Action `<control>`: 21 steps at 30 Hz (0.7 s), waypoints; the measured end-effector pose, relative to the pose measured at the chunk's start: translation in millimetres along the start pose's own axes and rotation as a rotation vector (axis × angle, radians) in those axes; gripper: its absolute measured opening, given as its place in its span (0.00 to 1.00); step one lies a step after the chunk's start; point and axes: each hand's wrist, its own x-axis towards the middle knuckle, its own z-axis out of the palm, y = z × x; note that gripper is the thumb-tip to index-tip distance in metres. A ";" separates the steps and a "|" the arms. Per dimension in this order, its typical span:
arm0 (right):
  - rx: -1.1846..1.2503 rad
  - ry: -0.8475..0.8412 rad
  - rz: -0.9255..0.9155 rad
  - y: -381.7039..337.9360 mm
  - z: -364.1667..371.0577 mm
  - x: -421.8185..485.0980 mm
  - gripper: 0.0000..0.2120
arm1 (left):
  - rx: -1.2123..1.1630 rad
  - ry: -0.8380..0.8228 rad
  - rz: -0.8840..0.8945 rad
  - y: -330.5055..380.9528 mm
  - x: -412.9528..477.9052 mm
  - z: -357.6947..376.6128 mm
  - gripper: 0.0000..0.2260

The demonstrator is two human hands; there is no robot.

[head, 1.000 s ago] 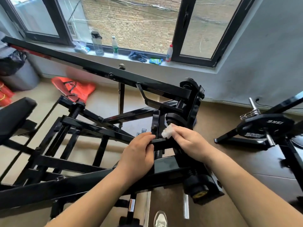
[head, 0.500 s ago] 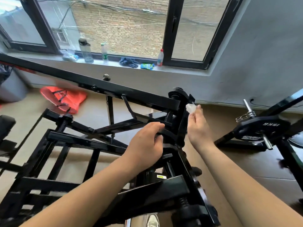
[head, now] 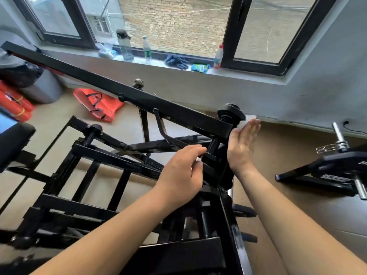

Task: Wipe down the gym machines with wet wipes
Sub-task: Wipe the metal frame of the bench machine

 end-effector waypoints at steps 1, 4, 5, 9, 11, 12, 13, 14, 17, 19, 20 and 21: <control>-0.002 -0.045 -0.021 2.3 3.3 -16.8 0.35 | -0.002 -0.004 -0.001 -2.6 -3.3 -0.7 0.17; 0.021 -0.260 -0.003 14.4 1.0 -72.5 0.37 | -0.010 -0.019 -0.013 -10.9 -13.9 -6.0 0.17; 0.022 -0.351 0.027 16.5 -1.8 -87.5 0.36 | -0.008 -0.026 -0.016 -13.8 -15.1 -7.8 0.17; 0.032 -0.418 0.114 15.4 3.5 -101.8 0.36 | -0.013 -0.055 -0.024 -18.5 -16.2 -12.7 0.17; 0.043 -0.274 0.095 7.1 5.7 -77.2 0.36 | -0.021 -0.073 -0.004 -17.0 -17.0 -12.1 0.17; 0.060 -0.200 0.095 4.2 2.3 -60.8 0.35 | -0.025 -0.087 0.008 -17.0 -17.4 -10.9 0.17; 0.087 -0.142 0.101 2.7 -2.0 -44.2 0.34 | -0.026 -0.099 0.011 -17.1 -18.7 -9.9 0.17; 0.105 -0.102 0.117 2.0 -5.5 -29.9 0.33 | -0.021 -0.107 0.010 -17.2 -20.2 -9.6 0.17; 0.163 -0.072 0.175 4.3 -5.7 -21.4 0.35 | 0.011 -0.117 0.035 -19.0 -26.4 -12.5 0.16; 0.162 -0.075 0.130 11.1 4.5 -44.6 0.35 | 0.024 -0.099 0.037 -24.5 -31.5 -16.2 0.16; 0.157 -0.072 0.111 15.5 8.4 -57.9 0.33 | 0.022 -0.086 0.024 -28.7 -33.3 -18.8 0.16; 0.166 -0.053 0.114 21.1 9.3 -70.0 0.30 | 0.015 -0.077 0.006 -32.8 -35.0 -21.2 0.16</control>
